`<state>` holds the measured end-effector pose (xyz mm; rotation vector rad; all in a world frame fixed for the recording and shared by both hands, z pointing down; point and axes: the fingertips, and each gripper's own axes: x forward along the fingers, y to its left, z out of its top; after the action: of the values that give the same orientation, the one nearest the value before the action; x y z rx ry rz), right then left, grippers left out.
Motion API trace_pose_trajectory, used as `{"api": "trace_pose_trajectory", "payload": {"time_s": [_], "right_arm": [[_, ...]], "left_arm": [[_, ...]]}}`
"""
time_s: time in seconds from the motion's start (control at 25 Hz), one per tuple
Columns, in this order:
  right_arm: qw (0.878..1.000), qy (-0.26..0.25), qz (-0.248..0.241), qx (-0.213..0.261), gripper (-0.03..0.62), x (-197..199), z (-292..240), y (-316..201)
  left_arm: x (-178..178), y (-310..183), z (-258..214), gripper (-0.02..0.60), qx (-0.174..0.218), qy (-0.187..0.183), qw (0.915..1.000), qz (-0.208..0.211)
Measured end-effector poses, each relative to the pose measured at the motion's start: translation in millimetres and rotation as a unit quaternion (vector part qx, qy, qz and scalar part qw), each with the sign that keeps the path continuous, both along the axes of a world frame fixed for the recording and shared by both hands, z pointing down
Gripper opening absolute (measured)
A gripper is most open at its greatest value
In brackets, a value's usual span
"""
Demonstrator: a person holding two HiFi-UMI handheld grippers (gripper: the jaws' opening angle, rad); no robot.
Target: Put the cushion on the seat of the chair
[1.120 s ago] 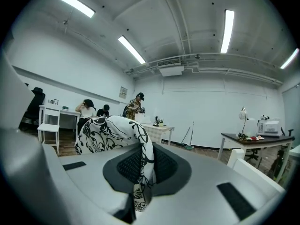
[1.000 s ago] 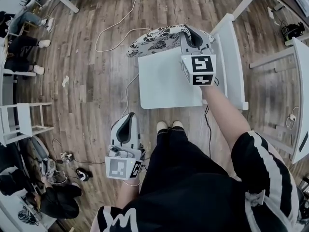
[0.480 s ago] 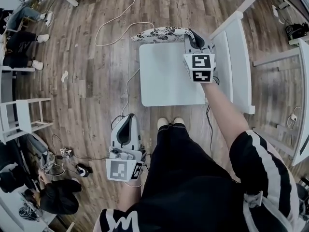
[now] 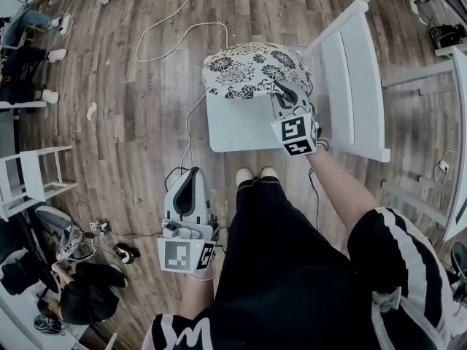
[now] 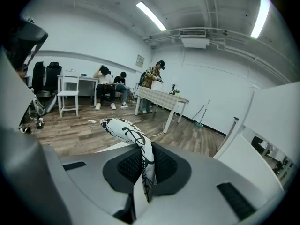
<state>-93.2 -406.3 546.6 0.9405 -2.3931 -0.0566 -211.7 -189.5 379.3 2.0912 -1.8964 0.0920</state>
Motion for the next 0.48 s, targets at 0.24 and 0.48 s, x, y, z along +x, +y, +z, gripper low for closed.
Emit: {"api": "trace_pose_trajectory", "payload": {"time_s": [0.24, 0.48], "right_arm": [[1.0, 0.018, -0.018, 0.0, 0.031, 2.4, 19.9, 29.3], [0.998, 0.04, -0.042, 0.003, 0.031, 2.1, 41.1, 51.5]], "left_arm": [[7.4, 9.7, 12.0, 0.003, -0.002, 0.007, 0.9999, 0.011], [15.5, 23.1, 25.9, 0.003, -0.002, 0.009, 0.9997, 0.024]]}}
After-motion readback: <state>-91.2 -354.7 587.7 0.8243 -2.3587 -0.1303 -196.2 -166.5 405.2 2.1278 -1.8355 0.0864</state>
